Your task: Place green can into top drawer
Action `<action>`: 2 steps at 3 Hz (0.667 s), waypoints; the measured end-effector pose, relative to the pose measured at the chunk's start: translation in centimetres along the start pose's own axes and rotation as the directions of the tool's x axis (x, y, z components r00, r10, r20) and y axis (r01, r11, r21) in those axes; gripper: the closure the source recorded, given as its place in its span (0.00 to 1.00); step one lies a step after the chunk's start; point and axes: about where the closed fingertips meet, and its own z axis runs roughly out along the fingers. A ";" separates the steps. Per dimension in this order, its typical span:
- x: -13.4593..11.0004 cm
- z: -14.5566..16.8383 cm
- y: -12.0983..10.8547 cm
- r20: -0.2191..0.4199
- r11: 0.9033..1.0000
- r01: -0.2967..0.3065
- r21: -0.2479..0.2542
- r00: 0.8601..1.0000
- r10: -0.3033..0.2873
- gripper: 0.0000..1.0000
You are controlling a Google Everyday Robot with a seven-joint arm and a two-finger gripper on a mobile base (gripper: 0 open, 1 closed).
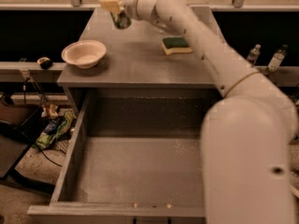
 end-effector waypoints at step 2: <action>-12.2 -13.9 1.1 0.158 0.980 0.024 0.199 0.986 -0.057 1.00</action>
Offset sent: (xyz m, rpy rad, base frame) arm -0.3462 -0.1251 -0.1910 0.0899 0.3264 -0.0634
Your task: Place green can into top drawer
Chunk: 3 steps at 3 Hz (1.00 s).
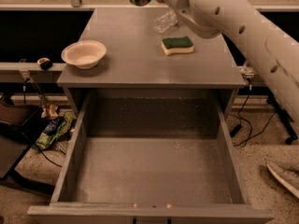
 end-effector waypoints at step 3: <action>14.8 -17.5 12.1 -0.226 0.881 -0.472 0.028 0.855 0.466 1.00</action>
Offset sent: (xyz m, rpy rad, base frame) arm -0.2767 -0.0366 -0.4258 0.1118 0.8183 0.0932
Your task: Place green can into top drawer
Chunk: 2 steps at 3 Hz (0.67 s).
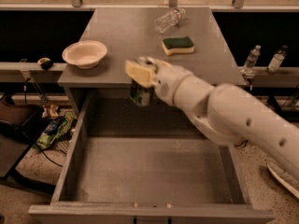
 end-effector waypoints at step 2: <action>17.9 -0.8 -7.2 -0.225 0.985 0.171 0.025 0.961 -0.161 1.00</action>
Offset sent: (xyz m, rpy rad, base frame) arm 0.0574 0.0892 -0.2572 -0.4242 -0.0157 0.2385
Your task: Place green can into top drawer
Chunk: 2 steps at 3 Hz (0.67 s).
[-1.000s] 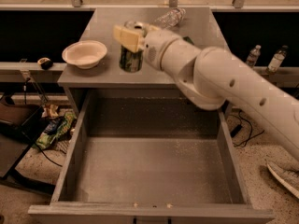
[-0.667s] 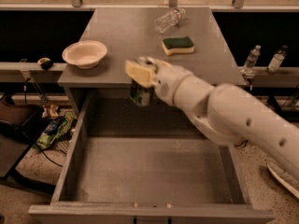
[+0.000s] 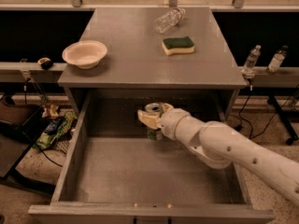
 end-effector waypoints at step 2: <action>1.5 8.7 2.7 0.046 0.986 0.156 -0.053 0.987 -0.154 0.81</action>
Offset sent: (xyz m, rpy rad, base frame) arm 0.0367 0.0486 -0.0248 -0.0615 -0.1006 0.0521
